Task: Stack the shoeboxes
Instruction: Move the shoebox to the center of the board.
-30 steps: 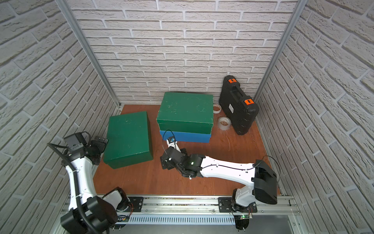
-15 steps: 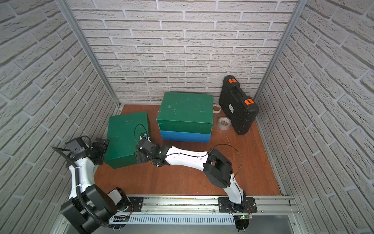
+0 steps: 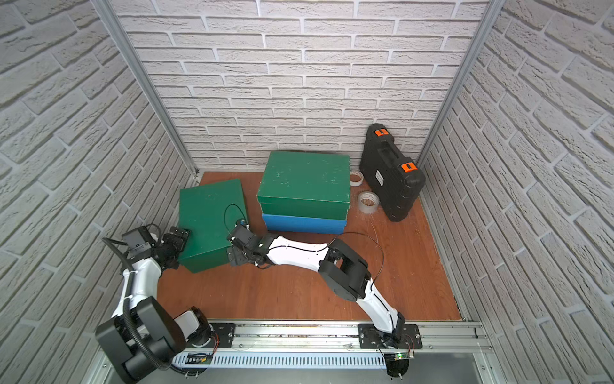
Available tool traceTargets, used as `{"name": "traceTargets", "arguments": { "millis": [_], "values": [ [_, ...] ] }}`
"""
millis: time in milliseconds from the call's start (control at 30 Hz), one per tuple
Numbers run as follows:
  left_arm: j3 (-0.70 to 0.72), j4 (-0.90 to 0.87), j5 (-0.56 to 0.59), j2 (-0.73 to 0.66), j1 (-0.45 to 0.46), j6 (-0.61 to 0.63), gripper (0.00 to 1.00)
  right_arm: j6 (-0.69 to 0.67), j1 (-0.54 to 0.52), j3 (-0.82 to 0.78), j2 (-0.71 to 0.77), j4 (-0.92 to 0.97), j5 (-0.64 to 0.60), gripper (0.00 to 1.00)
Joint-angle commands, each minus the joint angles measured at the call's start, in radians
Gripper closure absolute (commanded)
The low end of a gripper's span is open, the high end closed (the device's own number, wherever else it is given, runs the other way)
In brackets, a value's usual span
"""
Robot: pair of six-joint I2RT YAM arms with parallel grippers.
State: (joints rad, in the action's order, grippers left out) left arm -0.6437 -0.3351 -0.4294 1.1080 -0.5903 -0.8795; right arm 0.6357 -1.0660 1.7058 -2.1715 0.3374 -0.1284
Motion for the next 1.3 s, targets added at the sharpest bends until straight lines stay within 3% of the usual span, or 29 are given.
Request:
{"name": "traceTargets", "arguments": {
  "millis": [0,167,300,533,867,1033,1267],
  "values": [
    [0.026,0.013,-0.013,-0.022,0.014,0.005,0.02,-0.007,-0.019,-0.073,0.137,-0.086,0.004,0.05],
    [0.052,0.001,-0.009,-0.044,0.012,0.005,0.02,-0.008,-0.010,-0.213,0.307,-0.153,-0.065,0.02],
    [0.107,0.049,-0.041,-0.058,0.026,-0.030,0.02,0.010,0.016,-0.254,0.348,-0.180,-0.092,0.00],
    [0.163,0.036,-0.007,-0.136,0.138,-0.076,0.02,0.036,0.054,-0.081,0.217,-0.097,-0.092,0.01],
    [0.256,-0.096,0.036,-0.409,0.235,-0.136,0.02,0.015,0.056,0.098,0.051,0.006,-0.170,0.03],
    [0.289,-0.150,0.045,-0.527,0.287,-0.175,0.02,0.012,0.046,0.090,0.047,0.028,-0.119,0.06],
    [0.322,-0.243,0.051,-0.679,0.368,-0.229,0.02,0.027,-0.004,0.024,0.067,0.064,-0.176,0.07]
  ]
}}
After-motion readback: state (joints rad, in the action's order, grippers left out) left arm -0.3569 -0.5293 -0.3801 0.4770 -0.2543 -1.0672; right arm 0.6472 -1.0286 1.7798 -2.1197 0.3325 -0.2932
